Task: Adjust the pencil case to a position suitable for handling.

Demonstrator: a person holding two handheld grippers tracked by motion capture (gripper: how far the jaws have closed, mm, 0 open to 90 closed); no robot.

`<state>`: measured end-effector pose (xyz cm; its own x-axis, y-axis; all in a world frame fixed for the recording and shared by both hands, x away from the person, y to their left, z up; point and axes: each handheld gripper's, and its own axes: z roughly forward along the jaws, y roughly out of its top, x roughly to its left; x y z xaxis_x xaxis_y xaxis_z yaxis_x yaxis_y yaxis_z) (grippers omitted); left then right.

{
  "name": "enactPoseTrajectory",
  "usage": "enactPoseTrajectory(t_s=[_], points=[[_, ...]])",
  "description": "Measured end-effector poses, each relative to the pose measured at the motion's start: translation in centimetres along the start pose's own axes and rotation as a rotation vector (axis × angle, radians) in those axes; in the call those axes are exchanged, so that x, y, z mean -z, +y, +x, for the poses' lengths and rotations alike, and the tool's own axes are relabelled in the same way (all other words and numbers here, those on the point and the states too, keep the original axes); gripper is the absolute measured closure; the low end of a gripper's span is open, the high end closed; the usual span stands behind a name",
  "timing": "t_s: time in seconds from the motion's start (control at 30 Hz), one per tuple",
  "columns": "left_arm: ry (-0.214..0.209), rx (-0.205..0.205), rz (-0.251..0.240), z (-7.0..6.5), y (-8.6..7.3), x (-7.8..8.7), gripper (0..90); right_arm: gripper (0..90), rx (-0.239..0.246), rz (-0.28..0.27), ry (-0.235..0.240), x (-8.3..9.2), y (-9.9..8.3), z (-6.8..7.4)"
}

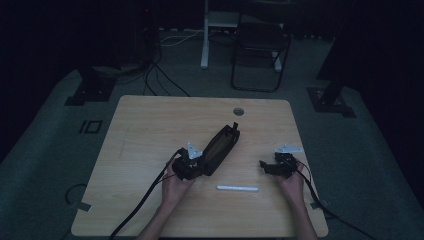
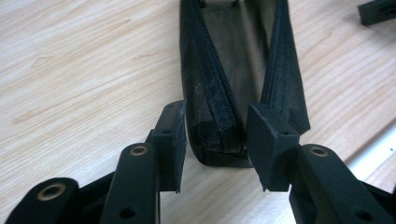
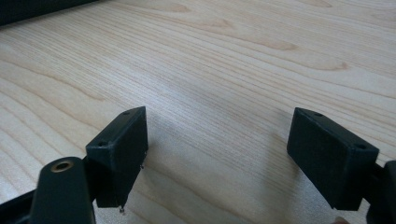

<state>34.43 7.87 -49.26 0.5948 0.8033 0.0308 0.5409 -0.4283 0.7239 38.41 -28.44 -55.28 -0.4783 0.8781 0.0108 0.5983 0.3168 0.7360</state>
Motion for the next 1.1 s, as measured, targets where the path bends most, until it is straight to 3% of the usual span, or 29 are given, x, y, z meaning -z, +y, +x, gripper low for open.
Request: enactPoseTrajectory(t_s=[0.2,0.37,0.5,0.73,1.1], points=[[-0.03,0.049,-0.059,0.3,0.3,-0.2,51.6,20.3,0.0,0.0,0.0,0.0,0.0,0.0],[-0.04,0.067,-0.059,0.6,0.3,-0.9,51.5,20.3,0.0,0.0,0.0,0.0,0.0,0.0],[-0.026,0.052,-0.056,0.9,0.2,-1.0,61.6,20.3,0.0,0.0,0.0,0.0,0.0,0.0],[0.025,-0.012,-0.015,2.3,0.1,-0.5,69.0,20.3,0.0,0.0,0.0,0.0,0.0,0.0],[0.037,-0.151,0.019,3.2,-0.8,0.7,69.7,20.3,0.0,0.0,0.0,0.0,0.0,0.0]])
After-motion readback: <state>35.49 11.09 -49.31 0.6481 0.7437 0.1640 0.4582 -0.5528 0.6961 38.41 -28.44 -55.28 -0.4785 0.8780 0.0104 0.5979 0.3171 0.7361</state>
